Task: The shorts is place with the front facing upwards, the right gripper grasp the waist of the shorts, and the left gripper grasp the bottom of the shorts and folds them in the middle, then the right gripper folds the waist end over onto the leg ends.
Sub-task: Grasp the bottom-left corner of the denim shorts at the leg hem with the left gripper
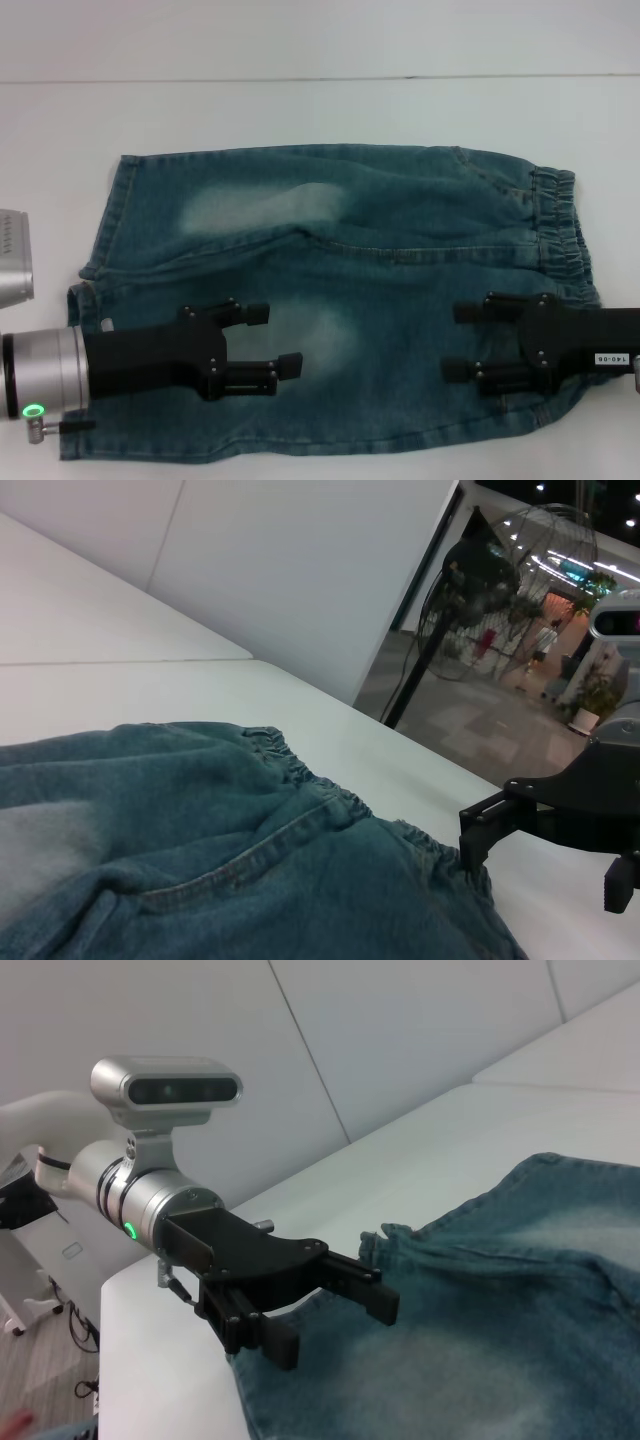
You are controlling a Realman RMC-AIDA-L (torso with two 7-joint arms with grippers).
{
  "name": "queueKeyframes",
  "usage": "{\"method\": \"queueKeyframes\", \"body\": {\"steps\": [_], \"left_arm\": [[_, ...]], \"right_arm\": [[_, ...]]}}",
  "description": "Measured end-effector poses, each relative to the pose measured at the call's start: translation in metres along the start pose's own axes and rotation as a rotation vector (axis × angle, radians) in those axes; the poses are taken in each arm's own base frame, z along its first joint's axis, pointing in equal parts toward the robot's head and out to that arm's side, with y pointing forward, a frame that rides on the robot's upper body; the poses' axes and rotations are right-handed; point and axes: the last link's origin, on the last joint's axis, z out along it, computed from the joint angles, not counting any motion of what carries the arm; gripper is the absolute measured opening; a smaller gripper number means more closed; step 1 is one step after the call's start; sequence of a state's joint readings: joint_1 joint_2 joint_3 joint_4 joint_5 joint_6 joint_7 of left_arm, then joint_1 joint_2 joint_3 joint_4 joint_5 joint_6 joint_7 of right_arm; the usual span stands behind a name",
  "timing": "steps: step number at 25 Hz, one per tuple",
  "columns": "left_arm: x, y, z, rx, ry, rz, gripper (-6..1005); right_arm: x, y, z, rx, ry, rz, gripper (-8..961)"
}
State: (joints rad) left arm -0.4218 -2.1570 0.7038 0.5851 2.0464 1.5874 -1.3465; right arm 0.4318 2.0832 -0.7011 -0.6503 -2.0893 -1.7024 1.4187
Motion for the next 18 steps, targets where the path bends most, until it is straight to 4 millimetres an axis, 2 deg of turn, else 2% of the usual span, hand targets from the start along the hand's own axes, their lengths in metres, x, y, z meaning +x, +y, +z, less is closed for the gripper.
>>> {"method": "queueKeyframes", "body": {"steps": [11, 13, 18], "left_arm": [[0.001, 0.003, -0.001, -0.019, 0.004, 0.003, 932], [0.003, 0.003, -0.006, -0.017, 0.018, 0.007, 932], [0.0, 0.005, -0.033, 0.035, 0.065, -0.005, 932]], "right_arm": [[0.002, 0.002, 0.002, -0.011, 0.007, 0.004, 927], [0.002, 0.002, 0.0, -0.003, -0.006, 0.007, 926], [0.004, 0.001, -0.008, 0.033, -0.05, 0.011, 924]]}}
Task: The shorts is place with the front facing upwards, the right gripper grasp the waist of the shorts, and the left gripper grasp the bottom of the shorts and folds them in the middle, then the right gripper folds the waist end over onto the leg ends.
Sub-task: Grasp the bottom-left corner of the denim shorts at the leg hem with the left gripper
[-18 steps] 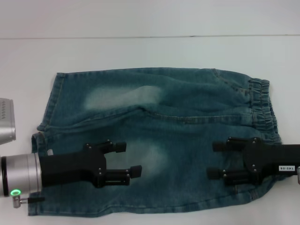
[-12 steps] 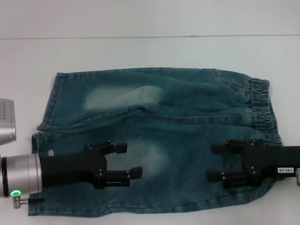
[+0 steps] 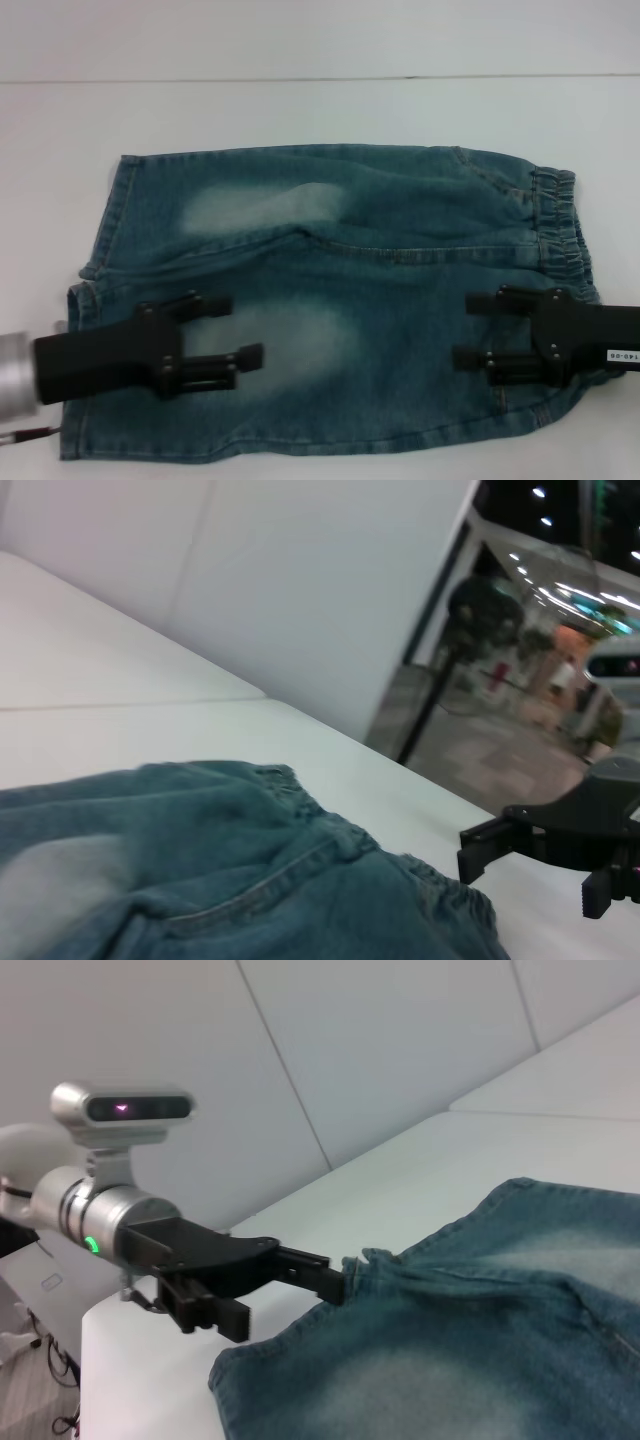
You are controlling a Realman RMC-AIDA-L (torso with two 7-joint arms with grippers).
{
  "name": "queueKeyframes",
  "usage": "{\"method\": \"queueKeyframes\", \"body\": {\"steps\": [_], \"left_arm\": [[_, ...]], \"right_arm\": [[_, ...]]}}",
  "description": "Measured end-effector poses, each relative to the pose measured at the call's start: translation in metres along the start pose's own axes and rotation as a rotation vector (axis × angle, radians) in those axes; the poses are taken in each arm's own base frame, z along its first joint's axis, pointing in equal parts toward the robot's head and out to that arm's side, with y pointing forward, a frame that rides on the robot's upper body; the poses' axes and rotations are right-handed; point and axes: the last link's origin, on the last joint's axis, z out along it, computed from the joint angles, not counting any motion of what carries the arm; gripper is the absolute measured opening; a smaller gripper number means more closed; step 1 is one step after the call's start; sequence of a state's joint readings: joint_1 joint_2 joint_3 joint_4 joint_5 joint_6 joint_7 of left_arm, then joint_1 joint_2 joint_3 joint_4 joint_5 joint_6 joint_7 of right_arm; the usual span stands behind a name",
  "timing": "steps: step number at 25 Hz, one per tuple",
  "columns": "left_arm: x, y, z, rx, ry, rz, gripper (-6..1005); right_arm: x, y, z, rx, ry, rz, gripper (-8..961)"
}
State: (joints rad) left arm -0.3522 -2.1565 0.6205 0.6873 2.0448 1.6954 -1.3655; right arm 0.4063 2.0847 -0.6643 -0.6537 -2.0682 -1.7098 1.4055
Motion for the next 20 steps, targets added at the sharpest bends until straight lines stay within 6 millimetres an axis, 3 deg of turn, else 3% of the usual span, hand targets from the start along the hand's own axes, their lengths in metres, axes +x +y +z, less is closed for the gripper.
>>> {"method": "queueKeyframes", "body": {"steps": [8, 11, 15, 20], "left_arm": [[-0.011, 0.007, -0.077, 0.188, -0.068, -0.1, 933], [-0.016, 0.011, -0.096, 0.232, -0.09, -0.134, 933], [-0.026, 0.013, -0.116, 0.295, -0.138, -0.192, 933], [-0.033, 0.012, -0.121, 0.309, -0.22, -0.251, 933]], "right_arm": [[0.003, 0.001, -0.004, 0.012, -0.007, 0.009, 924], [0.003, 0.0, -0.004, 0.015, -0.009, 0.009, 923], [0.003, 0.0, -0.004, 0.015, -0.009, 0.009, 923], [0.002, 0.0, -0.004, 0.013, -0.011, 0.01, 923]]}}
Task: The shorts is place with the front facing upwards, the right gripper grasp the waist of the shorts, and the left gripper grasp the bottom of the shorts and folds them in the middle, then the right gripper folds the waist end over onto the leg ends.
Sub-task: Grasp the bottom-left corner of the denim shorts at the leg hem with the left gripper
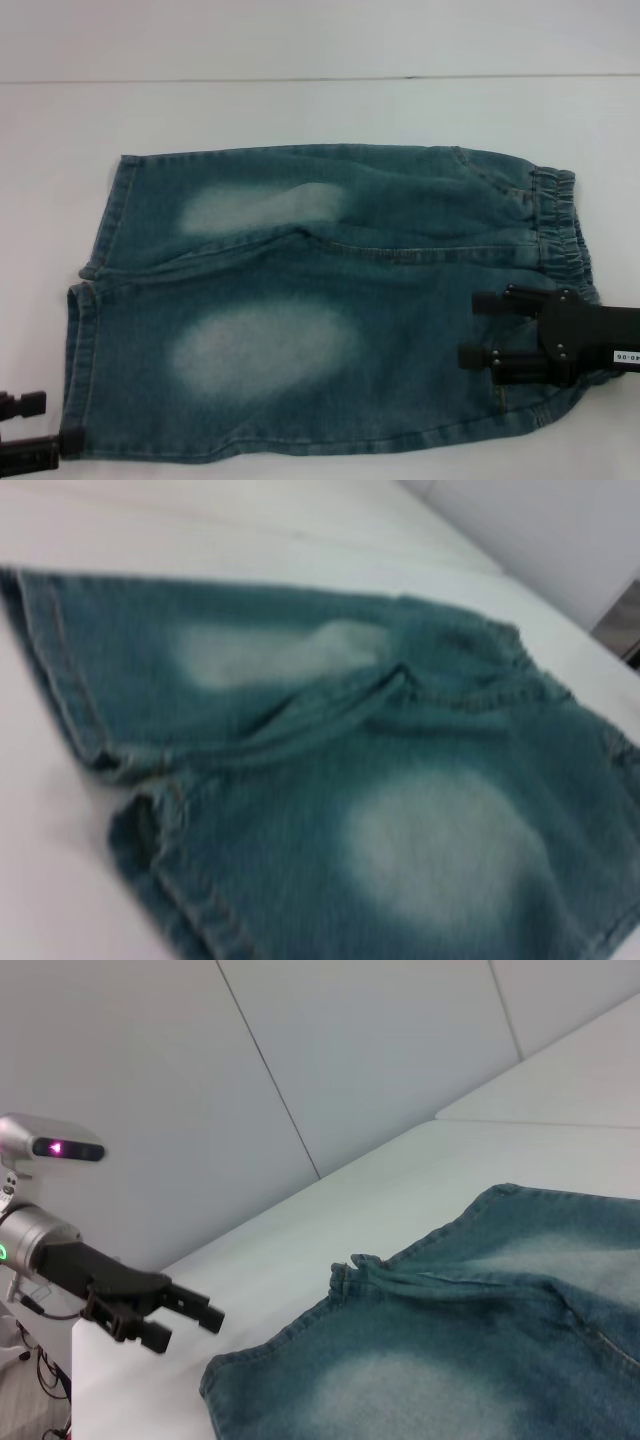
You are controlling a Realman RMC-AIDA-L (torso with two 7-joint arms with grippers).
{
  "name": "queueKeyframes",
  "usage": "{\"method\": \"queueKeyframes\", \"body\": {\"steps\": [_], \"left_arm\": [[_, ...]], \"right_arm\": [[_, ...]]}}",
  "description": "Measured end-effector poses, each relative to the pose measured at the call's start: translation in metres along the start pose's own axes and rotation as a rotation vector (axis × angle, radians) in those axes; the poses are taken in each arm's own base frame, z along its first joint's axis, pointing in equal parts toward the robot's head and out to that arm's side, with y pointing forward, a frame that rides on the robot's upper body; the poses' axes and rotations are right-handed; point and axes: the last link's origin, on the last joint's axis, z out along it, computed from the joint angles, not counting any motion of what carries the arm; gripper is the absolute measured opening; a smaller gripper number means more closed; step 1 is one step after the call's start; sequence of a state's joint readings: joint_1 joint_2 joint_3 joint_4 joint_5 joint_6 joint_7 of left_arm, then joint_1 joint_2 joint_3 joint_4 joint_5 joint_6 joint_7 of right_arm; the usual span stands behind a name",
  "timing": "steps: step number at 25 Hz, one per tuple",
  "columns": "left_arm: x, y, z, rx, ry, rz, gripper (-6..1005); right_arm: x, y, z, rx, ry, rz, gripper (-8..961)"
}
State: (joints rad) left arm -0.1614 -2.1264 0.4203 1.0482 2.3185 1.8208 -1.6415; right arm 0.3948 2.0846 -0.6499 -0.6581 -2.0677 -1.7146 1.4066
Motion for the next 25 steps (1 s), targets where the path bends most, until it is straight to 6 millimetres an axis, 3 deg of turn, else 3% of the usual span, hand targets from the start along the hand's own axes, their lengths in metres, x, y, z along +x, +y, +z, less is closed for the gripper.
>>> {"method": "queueKeyframes", "body": {"steps": [11, 25], "left_arm": [[-0.001, -0.003, 0.008, 0.004, -0.121, -0.021, 932], [0.007, 0.0, 0.02, -0.028, -0.157, -0.004, 878]], "right_arm": [[-0.002, 0.0, 0.001, -0.008, -0.003, 0.0, 922], [0.001, 0.001, 0.0, -0.005, -0.003, 0.005, 922]]}}
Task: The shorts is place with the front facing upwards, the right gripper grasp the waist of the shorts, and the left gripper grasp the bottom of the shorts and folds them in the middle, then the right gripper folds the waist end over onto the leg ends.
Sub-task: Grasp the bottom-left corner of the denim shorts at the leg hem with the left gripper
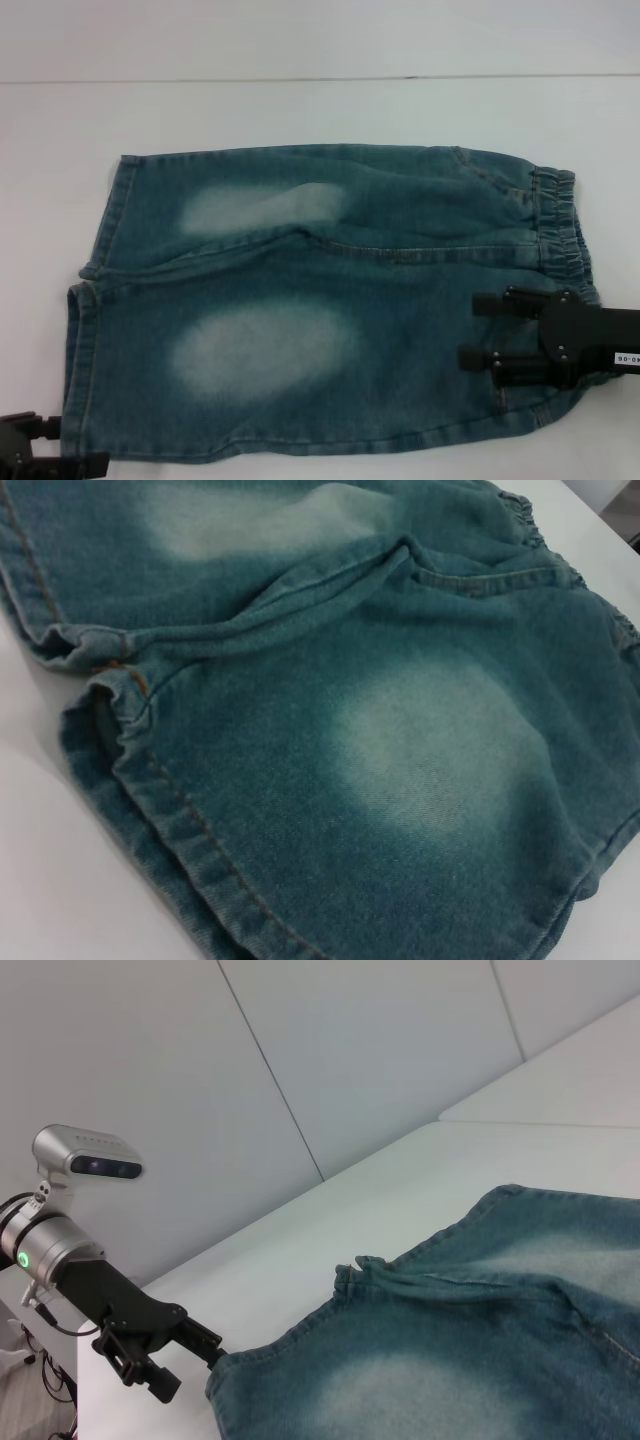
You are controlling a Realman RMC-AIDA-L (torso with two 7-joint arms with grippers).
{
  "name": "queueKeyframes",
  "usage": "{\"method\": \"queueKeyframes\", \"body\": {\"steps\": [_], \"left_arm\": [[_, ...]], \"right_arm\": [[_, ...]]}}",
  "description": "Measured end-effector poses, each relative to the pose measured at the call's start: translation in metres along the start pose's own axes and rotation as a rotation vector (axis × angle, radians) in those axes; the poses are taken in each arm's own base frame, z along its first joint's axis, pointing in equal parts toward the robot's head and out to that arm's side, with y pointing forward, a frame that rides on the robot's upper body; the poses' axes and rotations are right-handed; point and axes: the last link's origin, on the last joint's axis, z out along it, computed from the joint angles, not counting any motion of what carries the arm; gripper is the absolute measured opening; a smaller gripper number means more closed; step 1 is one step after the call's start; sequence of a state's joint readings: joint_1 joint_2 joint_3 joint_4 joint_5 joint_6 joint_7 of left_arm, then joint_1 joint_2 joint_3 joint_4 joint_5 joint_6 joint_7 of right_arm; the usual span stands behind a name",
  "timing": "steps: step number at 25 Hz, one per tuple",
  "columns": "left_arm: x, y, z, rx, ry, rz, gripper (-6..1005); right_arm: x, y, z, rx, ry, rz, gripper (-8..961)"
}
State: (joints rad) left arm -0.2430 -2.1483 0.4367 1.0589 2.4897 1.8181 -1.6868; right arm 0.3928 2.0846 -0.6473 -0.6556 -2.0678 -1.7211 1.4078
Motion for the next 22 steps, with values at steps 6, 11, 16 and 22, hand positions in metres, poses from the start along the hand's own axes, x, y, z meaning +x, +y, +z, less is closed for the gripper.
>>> {"method": "queueKeyframes", "body": {"steps": [6, 11, 16, 22], "left_arm": [[0.004, 0.002, 0.005, -0.021, 0.003, 0.004, 849], [0.006, 0.003, 0.012, -0.04, 0.009, 0.008, 824], [0.013, 0.002, 0.013, -0.032, 0.017, 0.033, 800], [0.014, -0.001, 0.011, -0.003, 0.017, 0.048, 640]], "right_arm": [[0.0, 0.0, 0.0, 0.0, 0.0, 0.001, 921], [0.0, 0.0, 0.0, 0.0, 0.0, 0.001, 921], [0.0, 0.0, 0.0, 0.0, 0.0, 0.004, 921], [0.001, 0.0, 0.0, -0.001, -0.001, 0.006, 921]]}}
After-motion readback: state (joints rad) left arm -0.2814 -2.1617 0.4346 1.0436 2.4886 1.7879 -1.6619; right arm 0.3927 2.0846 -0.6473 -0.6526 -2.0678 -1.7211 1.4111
